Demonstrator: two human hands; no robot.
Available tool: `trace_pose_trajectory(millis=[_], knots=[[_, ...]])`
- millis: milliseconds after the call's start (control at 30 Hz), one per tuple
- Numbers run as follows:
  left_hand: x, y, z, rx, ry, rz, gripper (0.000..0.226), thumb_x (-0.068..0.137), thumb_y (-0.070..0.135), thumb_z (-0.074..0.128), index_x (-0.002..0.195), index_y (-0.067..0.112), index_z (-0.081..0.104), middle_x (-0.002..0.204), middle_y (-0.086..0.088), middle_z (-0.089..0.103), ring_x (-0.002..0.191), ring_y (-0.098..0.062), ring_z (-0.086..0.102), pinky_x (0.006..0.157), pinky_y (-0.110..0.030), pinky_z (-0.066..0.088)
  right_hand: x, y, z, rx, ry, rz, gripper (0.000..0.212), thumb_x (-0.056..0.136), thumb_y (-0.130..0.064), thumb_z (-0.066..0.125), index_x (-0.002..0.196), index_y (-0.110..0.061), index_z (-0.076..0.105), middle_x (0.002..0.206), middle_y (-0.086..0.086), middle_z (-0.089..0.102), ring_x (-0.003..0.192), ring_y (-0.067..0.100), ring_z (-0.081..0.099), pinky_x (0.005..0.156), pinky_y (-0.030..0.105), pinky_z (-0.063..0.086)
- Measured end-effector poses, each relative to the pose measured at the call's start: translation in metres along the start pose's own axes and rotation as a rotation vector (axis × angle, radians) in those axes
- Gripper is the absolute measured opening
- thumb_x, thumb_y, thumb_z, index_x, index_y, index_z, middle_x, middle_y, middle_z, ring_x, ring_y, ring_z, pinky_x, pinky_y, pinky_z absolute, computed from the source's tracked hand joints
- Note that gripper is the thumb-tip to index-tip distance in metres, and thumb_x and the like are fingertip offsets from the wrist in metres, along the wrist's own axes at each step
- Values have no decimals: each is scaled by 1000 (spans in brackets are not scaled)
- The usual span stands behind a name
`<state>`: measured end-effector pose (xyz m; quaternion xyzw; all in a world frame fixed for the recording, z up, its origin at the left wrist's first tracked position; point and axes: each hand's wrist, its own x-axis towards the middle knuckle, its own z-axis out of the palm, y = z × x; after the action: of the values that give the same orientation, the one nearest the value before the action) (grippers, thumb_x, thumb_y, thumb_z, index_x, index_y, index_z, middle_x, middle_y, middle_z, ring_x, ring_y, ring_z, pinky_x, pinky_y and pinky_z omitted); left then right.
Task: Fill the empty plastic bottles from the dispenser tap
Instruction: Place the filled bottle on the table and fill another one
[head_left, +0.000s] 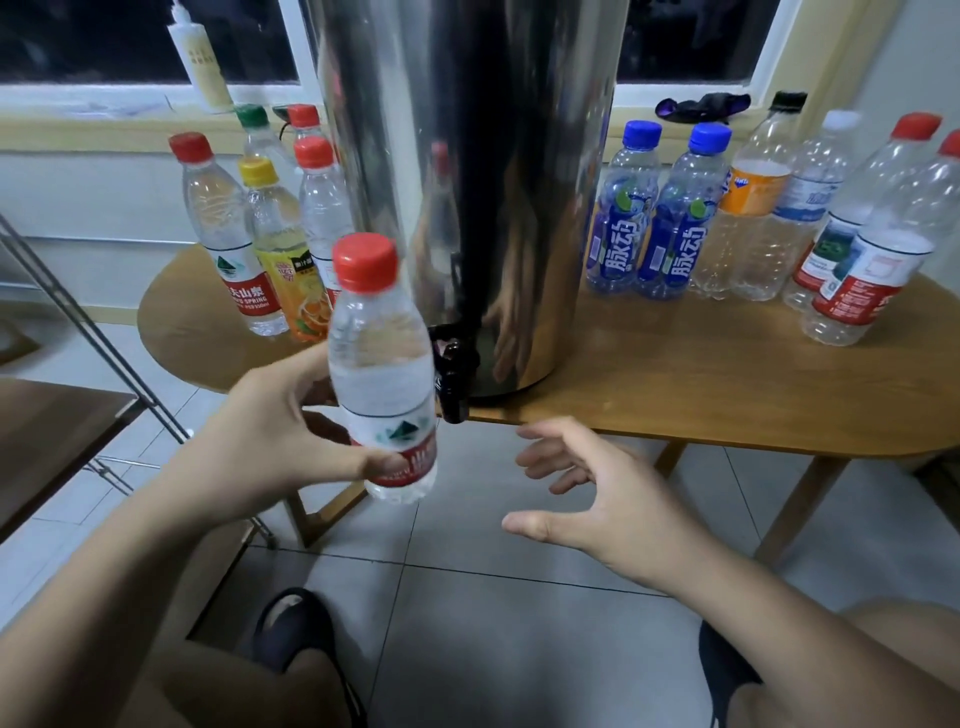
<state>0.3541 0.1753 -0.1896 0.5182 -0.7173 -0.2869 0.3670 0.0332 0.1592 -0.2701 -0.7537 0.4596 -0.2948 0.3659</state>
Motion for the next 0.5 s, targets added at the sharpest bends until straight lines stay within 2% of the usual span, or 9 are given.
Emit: trace_pose_trajectory(millis=[100, 200, 267, 367, 500], knots=[[5, -9, -14, -26, 74, -39, 64, 66, 27, 97, 125, 35, 73, 113, 14, 82, 104, -8, 79, 89, -21, 62, 3, 6, 2, -26, 8, 4, 68, 78, -60, 91, 136, -50, 57, 126, -26, 69, 121, 2, 66, 99, 33, 57], [16, -29, -22, -17, 176, -68, 66, 73, 36, 99, 132, 38, 72, 120, 12, 81, 112, -15, 77, 101, -46, 61, 5, 11, 4, -48, 10, 10, 66, 80, -57, 91, 136, -50, 57, 123, -25, 69, 119, 1, 66, 98, 30, 57], [24, -44, -22, -19, 260, -86, 70, 72, 48, 101, 135, 38, 70, 123, 12, 80, 115, -17, 76, 102, -53, 60, 7, 14, 5, -66, 1, 20, 66, 82, -55, 91, 138, -50, 55, 121, -24, 69, 118, 0, 66, 97, 29, 57], [38, -59, -18, -41, 377, -124, 67, 75, 43, 99, 134, 35, 70, 120, 13, 80, 109, -13, 77, 98, -50, 63, 9, 17, 7, -89, -13, 34, 67, 84, -53, 90, 140, -49, 54, 121, -23, 70, 117, -1, 66, 97, 30, 57], [57, -69, -15, -31, 445, -149, 68, 71, 42, 99, 129, 30, 65, 119, 13, 78, 106, -7, 76, 95, -43, 65, 10, 18, 8, -104, -9, 44, 65, 85, -48, 89, 140, -47, 55, 120, -21, 70, 115, -1, 66, 96, 28, 57]])
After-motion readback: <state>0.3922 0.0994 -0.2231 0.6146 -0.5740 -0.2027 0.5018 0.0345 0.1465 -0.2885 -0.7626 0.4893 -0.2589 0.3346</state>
